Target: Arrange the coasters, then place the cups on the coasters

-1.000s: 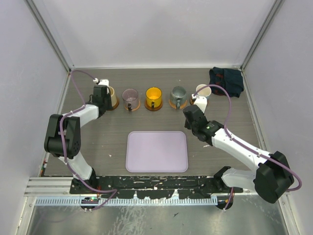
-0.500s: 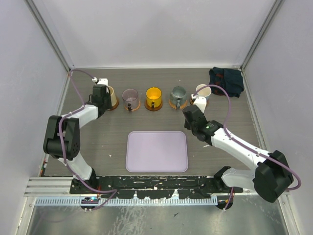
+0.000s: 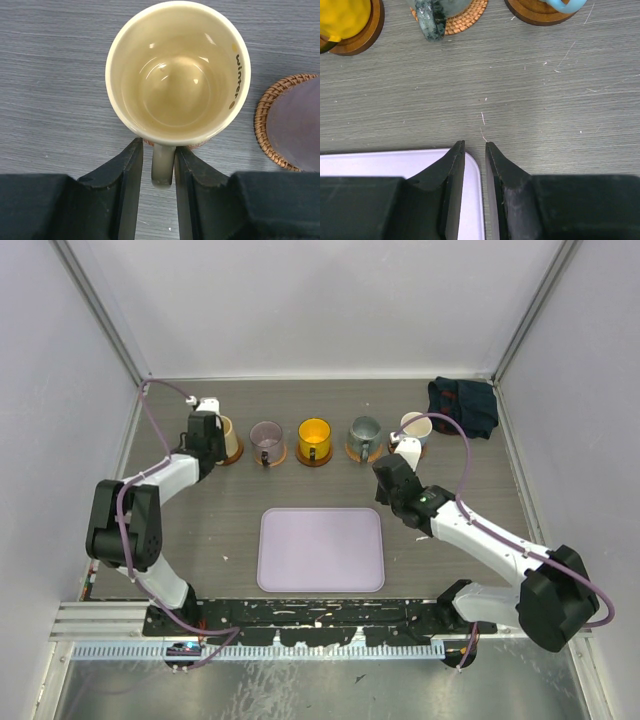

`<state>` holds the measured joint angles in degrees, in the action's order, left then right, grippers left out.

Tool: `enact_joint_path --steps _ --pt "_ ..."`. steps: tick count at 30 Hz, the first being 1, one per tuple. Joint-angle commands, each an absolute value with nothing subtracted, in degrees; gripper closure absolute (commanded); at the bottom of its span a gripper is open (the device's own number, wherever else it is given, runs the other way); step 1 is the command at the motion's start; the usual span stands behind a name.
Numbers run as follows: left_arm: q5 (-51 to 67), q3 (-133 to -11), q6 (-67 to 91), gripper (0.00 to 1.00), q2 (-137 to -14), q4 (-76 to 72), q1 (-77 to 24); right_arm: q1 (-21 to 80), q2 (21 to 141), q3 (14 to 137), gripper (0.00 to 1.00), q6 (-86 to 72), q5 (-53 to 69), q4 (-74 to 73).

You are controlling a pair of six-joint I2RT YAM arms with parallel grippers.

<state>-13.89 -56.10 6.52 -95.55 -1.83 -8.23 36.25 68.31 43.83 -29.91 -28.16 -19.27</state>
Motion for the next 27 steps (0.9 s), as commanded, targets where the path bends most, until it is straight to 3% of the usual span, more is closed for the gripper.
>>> enact_joint_path --steps 1,11,19,27 --pt "-15.8 -56.2 5.7 0.68 -91.4 -3.8 -8.0 36.0 68.8 45.2 0.71 -30.4 -27.9 -16.7" --pt "-14.8 -55.4 6.2 0.64 -89.2 -2.9 -8.0 36.0 69.1 45.2 0.72 -30.4 -27.4 -16.3" --pt "-12.6 -54.5 8.7 0.40 -81.8 -0.3 -8.0 36.0 68.2 45.3 0.72 -30.3 -28.1 -16.4" --pt "-13.8 -55.9 10.7 0.29 -68.2 7.1 -8.0 35.4 66.0 48.2 0.67 -26.9 -32.6 -17.6"
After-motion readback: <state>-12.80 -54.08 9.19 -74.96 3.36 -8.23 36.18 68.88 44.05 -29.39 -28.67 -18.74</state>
